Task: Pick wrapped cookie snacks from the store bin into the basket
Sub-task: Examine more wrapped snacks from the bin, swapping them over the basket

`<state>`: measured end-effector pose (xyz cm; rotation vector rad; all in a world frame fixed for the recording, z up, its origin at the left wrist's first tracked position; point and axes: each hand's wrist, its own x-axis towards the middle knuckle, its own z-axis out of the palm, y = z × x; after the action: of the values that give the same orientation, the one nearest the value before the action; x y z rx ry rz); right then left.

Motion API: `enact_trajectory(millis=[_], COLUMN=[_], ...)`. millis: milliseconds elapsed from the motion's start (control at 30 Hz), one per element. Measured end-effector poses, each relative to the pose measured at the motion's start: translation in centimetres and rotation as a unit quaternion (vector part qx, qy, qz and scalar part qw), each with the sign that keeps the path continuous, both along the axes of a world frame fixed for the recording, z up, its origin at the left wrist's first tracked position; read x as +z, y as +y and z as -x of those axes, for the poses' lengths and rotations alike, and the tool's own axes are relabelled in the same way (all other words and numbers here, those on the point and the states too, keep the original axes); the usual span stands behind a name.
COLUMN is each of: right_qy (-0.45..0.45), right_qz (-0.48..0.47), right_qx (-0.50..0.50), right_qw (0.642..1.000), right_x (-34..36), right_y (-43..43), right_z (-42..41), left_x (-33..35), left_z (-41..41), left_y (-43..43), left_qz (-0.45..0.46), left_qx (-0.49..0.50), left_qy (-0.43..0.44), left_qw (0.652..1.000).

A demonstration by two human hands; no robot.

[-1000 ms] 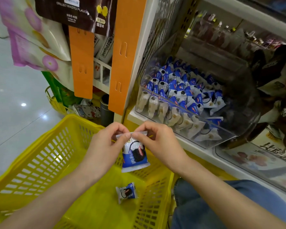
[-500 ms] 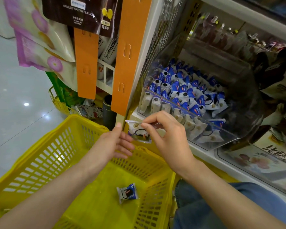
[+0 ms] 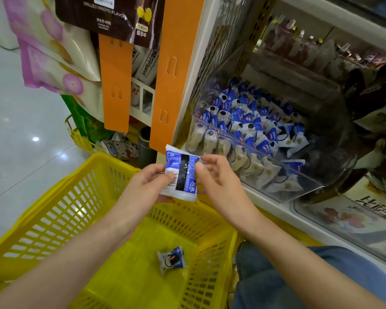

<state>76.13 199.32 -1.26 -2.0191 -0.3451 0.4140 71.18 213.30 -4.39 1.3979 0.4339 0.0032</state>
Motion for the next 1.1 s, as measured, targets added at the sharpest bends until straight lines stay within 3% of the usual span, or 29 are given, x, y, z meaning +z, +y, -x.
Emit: enact_trajectory(millis=[67, 133, 233, 367, 600, 867, 967, 1100], right_qy=[0.105, 0.141, 0.116, 0.058, 0.052, 0.022, 0.098, 0.19], right_qz=[-0.057, -0.079, -0.086, -0.058, -0.056, -0.096, -0.124, -0.159], right_qx=[-0.023, -0.025, -0.017, 0.039, -0.034, 0.019, -0.002, 0.062], right_qw=[0.993, 0.987, 0.989, 0.996, 0.997, 0.995, 0.987, 0.967], right_x=[0.1, 0.1, 0.1, 0.3, -0.3, 0.4, 0.4, 0.6], right_y=[0.1, 0.1, 0.2, 0.1, -0.5, -0.2, -0.1, 0.0], right_z=[-0.2, 0.0, 0.0, -0.4, -1.3, -1.0, -0.8, -0.2], left_x=[0.0, 0.0, 0.1, 0.2, 0.5, 0.8, 0.8, 0.4], left_z=[0.1, 0.1, 0.1, 0.0, 0.4, 0.7, 0.5, 0.3], left_y=[-0.1, -0.2, -0.4, -0.1, 0.2, 0.3, 0.5, 0.6], left_qz=[-0.017, -0.033, -0.02, 0.082, 0.047, 0.056, 0.06, 0.051], left_qx=[-0.011, -0.024, -0.03, 0.003, -0.023, -0.027, 0.013, 0.067], left_qy=[-0.008, -0.025, -0.043, -0.026, -0.058, -0.074, -0.092, -0.098], left_qw=[1.0, 0.999, 0.998, 0.996, 0.997, 0.995, 0.994, 0.992])
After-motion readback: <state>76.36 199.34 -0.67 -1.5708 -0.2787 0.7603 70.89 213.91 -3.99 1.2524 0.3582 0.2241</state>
